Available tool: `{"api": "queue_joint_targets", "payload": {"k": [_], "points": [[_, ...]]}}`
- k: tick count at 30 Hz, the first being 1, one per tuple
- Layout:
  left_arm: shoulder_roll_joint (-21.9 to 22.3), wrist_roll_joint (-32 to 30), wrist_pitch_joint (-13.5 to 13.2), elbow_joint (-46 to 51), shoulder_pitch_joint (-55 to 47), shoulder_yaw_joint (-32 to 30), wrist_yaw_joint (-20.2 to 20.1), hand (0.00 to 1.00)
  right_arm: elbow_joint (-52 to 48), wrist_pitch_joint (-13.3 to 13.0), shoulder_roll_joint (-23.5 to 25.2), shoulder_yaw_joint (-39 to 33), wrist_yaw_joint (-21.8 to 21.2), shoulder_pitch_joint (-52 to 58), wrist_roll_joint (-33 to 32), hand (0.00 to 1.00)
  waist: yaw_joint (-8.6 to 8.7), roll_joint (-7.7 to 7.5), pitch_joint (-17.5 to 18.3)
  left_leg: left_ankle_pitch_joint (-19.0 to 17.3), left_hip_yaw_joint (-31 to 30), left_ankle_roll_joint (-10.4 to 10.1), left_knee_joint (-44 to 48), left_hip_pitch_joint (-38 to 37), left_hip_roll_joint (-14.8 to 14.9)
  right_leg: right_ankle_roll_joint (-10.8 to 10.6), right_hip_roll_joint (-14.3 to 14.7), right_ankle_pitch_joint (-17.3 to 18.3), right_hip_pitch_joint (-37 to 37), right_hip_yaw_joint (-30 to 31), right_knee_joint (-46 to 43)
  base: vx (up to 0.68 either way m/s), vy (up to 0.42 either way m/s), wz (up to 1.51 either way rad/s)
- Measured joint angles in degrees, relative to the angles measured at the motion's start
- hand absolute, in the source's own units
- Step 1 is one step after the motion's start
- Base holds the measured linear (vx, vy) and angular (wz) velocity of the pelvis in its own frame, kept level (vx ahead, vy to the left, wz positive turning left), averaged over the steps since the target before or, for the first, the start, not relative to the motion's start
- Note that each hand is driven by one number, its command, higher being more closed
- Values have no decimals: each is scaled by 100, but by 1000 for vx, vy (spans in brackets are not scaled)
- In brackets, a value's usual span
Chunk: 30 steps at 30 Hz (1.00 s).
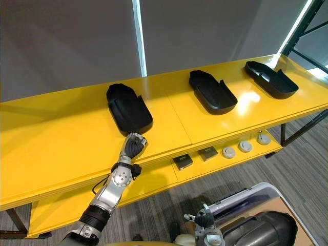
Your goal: Walk over and take plastic housings, then place them on the shelf
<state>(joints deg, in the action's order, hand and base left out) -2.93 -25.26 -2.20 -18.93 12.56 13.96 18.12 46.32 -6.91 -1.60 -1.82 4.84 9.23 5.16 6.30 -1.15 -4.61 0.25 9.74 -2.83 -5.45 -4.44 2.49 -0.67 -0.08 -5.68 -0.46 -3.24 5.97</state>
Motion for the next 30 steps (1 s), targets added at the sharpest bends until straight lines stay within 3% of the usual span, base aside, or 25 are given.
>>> {"api": "queue_joint_targets", "payload": {"k": [3,14,30], "points": [[-11,62,69,-39,35,-153,105,100,-2,-1,6,9,-1,-23,-1,0,72,-3,-2,-15,20,-4,0,1,3,-4,3,3,-8,11,0,-5,3,-2],[-11,116,193,-264,371,-551,207,100,-3,-2,13,7,-9,-26,-4,0,81,-16,-3,-14,84,30,0,32,13,8,18,-7,-64,48,-3,-6,4,-2],[-67,329,187,-343,476,-560,218,100,3,7,21,8,-9,-26,-9,0,77,-78,-1,-13,77,32,0,12,11,10,15,-14,-37,38,-5,0,0,1]]}}
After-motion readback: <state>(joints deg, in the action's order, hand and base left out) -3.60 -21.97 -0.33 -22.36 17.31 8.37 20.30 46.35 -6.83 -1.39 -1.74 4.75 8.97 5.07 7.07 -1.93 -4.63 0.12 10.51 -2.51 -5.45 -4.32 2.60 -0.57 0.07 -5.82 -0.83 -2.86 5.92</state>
